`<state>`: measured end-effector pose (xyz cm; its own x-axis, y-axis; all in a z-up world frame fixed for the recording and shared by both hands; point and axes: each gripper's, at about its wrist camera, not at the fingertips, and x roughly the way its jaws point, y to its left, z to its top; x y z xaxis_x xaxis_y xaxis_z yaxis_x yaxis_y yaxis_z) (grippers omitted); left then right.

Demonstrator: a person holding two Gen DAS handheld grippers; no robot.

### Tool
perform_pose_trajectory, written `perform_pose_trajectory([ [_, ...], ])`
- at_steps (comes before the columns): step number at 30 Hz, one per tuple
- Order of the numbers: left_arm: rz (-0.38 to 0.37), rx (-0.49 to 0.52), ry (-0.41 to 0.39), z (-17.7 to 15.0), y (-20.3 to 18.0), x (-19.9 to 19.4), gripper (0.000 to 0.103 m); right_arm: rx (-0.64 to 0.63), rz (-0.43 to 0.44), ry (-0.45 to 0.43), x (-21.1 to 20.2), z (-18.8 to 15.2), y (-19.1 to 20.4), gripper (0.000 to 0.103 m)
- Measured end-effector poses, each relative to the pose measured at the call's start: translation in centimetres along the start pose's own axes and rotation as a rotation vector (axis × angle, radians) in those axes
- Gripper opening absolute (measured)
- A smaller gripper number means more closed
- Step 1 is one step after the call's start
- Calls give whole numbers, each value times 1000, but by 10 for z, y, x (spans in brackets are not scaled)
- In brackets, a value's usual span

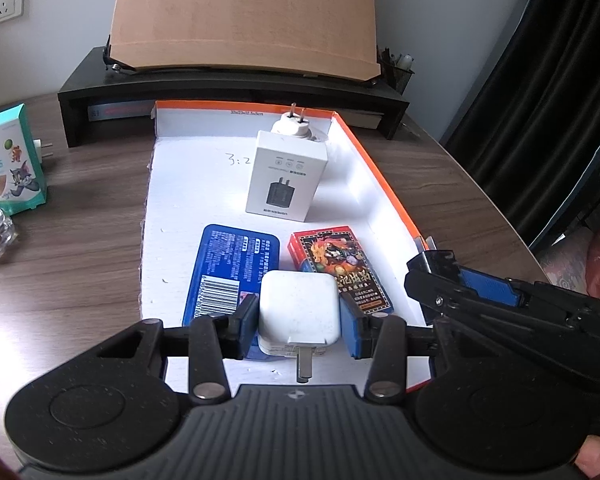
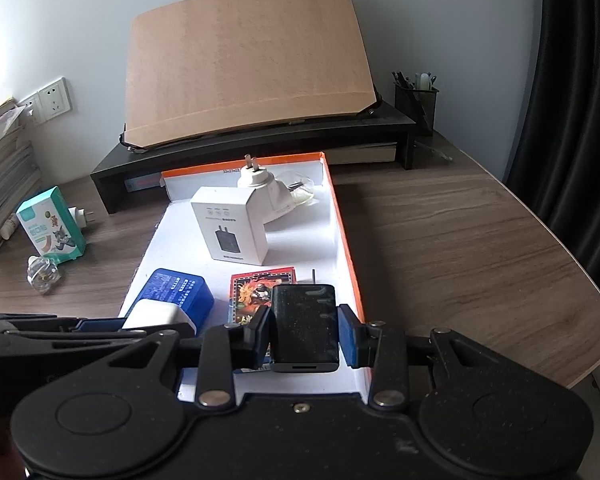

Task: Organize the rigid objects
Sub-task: 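Lower the white charger into the tray with the left tool while the right tool lowers the black adapter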

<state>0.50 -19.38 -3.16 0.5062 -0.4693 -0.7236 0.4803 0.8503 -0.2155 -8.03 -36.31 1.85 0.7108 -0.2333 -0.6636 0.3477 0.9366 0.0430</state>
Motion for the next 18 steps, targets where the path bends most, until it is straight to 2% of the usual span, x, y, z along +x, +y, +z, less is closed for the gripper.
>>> perform_pose_trajectory([
  [18,0,2,0,-1,-1,1,43,2,-4,2,0,-1,-1,44],
])
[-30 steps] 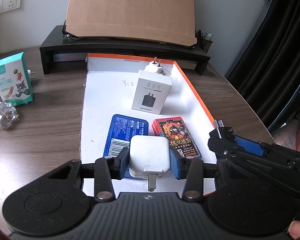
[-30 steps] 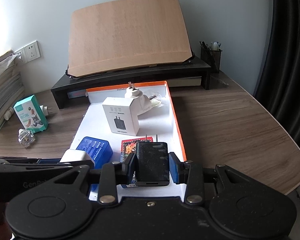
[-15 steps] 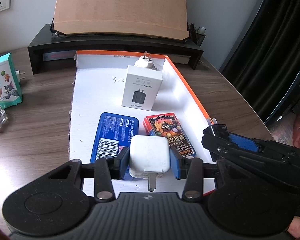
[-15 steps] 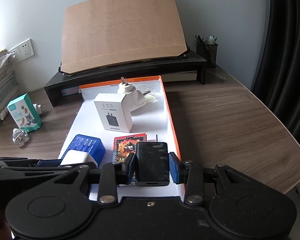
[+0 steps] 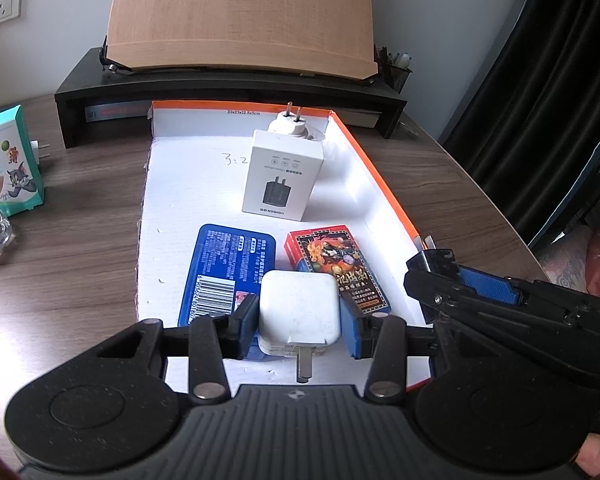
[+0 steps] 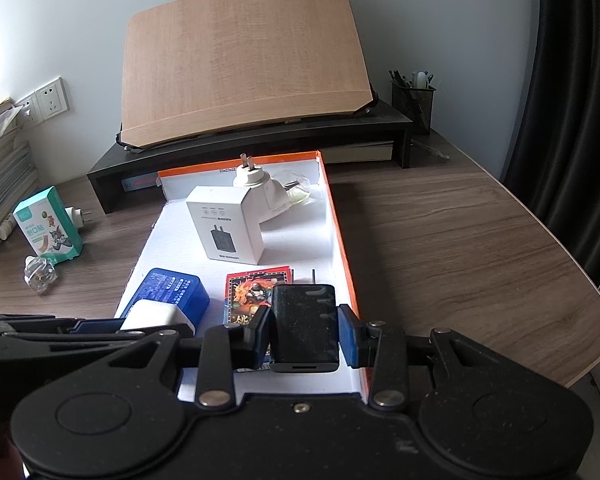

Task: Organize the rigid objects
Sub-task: 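Lower the white charger into the tray with the left tool while the right tool lowers the black adapter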

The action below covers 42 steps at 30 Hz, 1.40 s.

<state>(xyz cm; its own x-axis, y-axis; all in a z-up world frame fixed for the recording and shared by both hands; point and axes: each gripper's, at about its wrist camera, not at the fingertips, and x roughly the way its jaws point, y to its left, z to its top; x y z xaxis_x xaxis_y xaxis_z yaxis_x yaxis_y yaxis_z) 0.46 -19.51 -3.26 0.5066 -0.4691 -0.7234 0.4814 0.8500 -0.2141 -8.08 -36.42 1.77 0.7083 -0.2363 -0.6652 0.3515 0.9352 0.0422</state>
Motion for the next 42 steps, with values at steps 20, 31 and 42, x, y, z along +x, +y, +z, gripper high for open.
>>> perform_pose_trajectory([
  [20,5,-5,-12,-3,1,-5,43,-3,6,-9,-5,0,1,44],
  [31,4,-4,-16,-2,2,-6,43,-4,3,-12,-8,1,2,44],
  [42,-1,-3,-10,-2,1,-4,43,-2,-2,-29,-9,3,2,44],
])
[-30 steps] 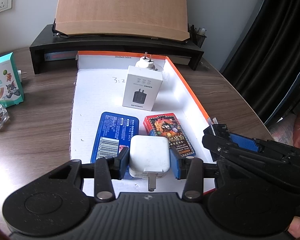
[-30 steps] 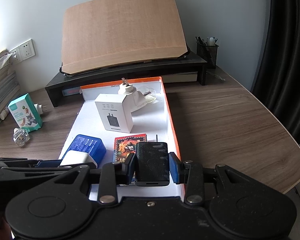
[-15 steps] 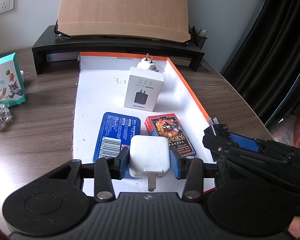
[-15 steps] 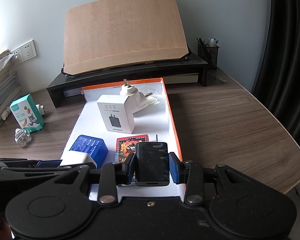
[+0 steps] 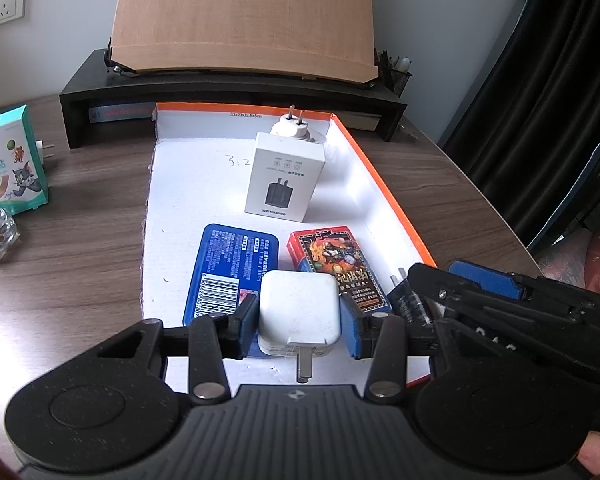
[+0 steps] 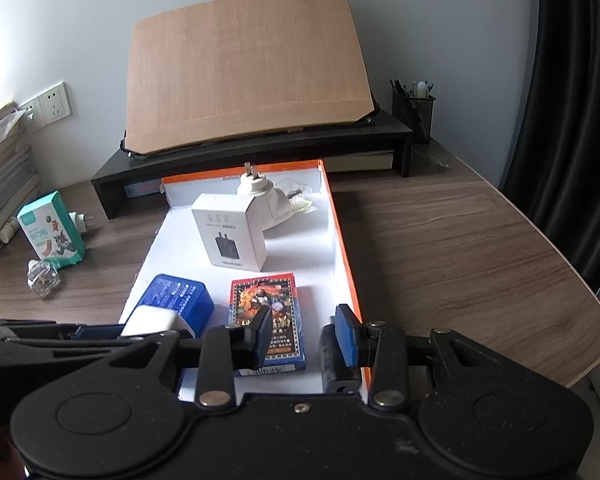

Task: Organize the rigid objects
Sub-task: 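Lower the white charger into the tray with the left tool while the right tool lowers the black adapter, then grasp the glass refill bottle with the left tool while the right tool grasps the teal bandage box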

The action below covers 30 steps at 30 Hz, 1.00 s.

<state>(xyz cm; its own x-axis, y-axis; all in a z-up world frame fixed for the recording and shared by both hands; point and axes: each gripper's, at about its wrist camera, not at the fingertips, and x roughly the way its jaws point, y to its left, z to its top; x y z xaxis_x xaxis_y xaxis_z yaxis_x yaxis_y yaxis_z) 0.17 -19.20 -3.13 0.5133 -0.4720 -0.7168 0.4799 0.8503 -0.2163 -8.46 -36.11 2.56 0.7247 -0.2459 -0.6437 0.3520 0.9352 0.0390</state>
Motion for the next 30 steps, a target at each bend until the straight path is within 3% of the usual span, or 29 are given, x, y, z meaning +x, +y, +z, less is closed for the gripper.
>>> perform_pose_trajectory([
  [5,-3,1,5,0,0,2,43,5,-9,-18,-4,-1,0,44],
  [9,-26,8,6,0,0,2,42,20,-28,-46,-8,0,-1,52],
  [17,-21,-1,-35,0,5,-7,52,49,-50,-96,-16,1,-2,68],
  [23,29,-54,-67,1,24,-19,57,30,-2,-107,-16,4,14,74],
  [30,147,-166,-111,2,64,-37,63,-56,115,-110,-9,9,52,77],
])
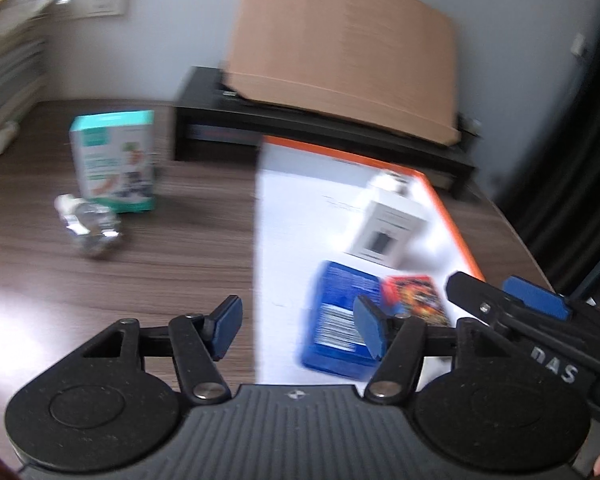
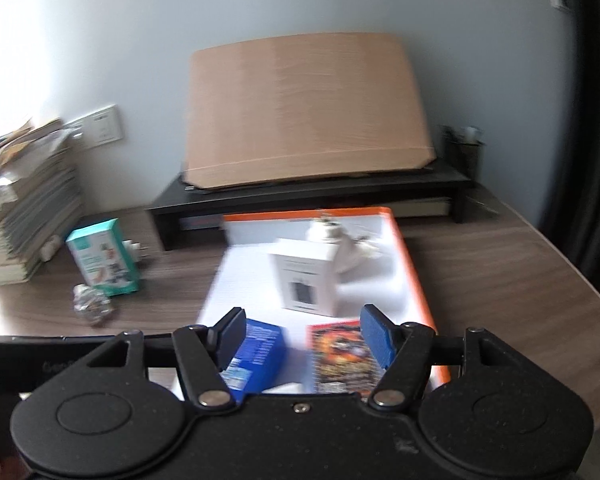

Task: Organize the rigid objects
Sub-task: 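Grasp the glass refill bottle with the left tool while the right tool grasps the teal bandage box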

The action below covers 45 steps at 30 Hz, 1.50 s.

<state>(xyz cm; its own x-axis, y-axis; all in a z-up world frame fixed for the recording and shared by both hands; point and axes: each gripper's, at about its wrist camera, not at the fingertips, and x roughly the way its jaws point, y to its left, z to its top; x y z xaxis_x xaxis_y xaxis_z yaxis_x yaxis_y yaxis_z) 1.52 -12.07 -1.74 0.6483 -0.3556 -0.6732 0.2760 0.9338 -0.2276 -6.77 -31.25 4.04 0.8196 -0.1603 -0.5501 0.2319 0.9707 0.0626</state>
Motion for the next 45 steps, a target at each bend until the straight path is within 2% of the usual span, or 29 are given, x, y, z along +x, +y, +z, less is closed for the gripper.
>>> perform_pose_trajectory([
  [9,243,-206,-69,15,64,-3,84,-82,141,30,16,-1,41,77],
  [12,294,-254,-81,27,82,9,87,-95,160,48,22,-4,51,77],
  [16,341,-265,-89,44,99,32,92,-104,161,64,29,-5,63,77],
  [23,340,-272,-40,62,125,75,92,-106,102,97,45,0,80,77],
  [24,340,-272,-31,62,128,80,89,-105,96,105,49,1,82,77],
  [25,334,-271,-15,62,131,85,80,-102,92,112,53,2,85,77],
  [26,322,-265,-6,60,136,87,78,-99,91,120,56,3,88,77],
  [28,308,-212,-20,58,137,87,61,-95,100,134,65,6,96,77],
  [30,273,-174,-29,54,143,81,54,-97,115,141,74,8,106,80],
  [32,234,-142,-33,50,152,75,54,-102,135,138,83,11,117,82],
  [36,215,-94,-31,43,166,59,54,-121,190,119,103,21,143,89],
  [42,239,-104,-50,38,192,33,54,-137,263,92,138,29,185,93],
  [45,259,-119,-61,39,203,25,54,-150,272,80,156,32,204,99],
])
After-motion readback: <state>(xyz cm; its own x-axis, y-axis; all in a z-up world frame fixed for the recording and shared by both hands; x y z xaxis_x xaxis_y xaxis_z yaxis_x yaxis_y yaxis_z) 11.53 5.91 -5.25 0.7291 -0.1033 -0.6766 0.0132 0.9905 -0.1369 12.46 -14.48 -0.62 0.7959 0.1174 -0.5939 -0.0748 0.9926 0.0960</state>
